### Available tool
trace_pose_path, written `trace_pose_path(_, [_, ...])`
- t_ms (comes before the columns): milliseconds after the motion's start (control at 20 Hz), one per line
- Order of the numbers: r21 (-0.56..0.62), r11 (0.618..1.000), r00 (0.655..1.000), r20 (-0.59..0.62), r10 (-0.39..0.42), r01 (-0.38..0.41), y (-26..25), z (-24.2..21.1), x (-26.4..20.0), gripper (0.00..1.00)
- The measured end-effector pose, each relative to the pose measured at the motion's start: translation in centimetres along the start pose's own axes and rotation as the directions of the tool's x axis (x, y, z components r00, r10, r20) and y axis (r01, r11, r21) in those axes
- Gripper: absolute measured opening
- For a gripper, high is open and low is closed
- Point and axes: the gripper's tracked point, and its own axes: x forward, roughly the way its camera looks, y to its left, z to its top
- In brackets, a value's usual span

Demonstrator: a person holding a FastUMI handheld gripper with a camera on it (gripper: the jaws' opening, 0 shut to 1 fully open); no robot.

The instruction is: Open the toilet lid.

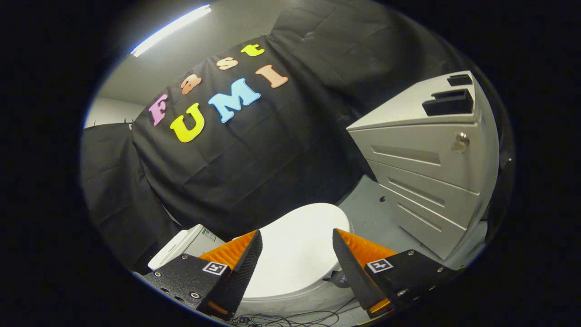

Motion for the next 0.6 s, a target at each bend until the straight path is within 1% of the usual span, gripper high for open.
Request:
trace_pose_path(400, [0.145, 0.986, 0.995, -0.064, -0.076, 0.084, -4.8, -4.2, 1.0, 0.95])
trace_pose_path(600, [0.277, 0.954, 0.993, -0.072, -0.099, 0.115, -7.0, -5.8, 1.7, 0.94])
